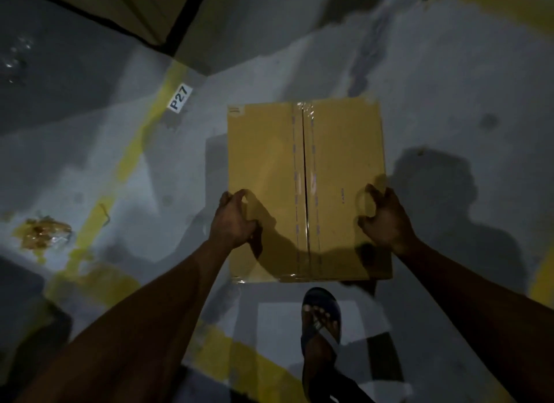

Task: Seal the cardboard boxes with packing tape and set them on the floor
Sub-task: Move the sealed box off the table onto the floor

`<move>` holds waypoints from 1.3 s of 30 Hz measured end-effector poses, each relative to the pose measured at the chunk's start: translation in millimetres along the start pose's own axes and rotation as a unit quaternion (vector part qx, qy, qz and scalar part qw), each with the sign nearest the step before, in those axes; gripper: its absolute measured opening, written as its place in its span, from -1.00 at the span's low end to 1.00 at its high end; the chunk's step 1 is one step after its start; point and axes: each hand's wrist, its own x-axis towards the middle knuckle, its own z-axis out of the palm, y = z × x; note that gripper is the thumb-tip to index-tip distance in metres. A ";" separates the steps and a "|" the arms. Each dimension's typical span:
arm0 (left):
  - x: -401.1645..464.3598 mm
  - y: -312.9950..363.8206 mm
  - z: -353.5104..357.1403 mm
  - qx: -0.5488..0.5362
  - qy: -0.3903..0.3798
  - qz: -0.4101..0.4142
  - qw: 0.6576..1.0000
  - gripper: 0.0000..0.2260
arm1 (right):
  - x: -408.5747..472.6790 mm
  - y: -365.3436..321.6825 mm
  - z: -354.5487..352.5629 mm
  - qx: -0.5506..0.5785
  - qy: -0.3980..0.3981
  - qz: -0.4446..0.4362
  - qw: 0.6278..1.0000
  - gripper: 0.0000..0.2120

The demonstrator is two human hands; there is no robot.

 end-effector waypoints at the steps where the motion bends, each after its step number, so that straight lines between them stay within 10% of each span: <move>1: -10.0 0.9 -8.8 0.012 -0.001 -0.010 1.000 -0.28 | -8.7 -5.8 -6.1 0.007 0.004 -0.004 1.000 -0.16; 8: -152.5 21.1 -135.5 -0.057 0.044 -0.013 0.997 -0.73 | -127.2 -104.0 -96.1 0.083 -0.008 -0.051 0.995 -0.15; 18: -492.0 12.6 -396.1 -0.364 0.227 0.037 0.903 -0.80 | -446.0 -394.1 -221.7 0.072 -0.022 -0.335 0.939 -0.49; 30: -903.6 -320.9 -433.0 -0.422 0.482 0.028 0.767 -0.59 | -846.9 -628.3 -82.2 0.036 -0.097 -0.595 0.797 -0.77; 39: -1058.6 -422.6 -440.4 -0.470 0.650 -0.015 0.597 -0.33 | -988.6 -736.2 -1.3 -0.033 -0.209 -0.700 0.682 -0.71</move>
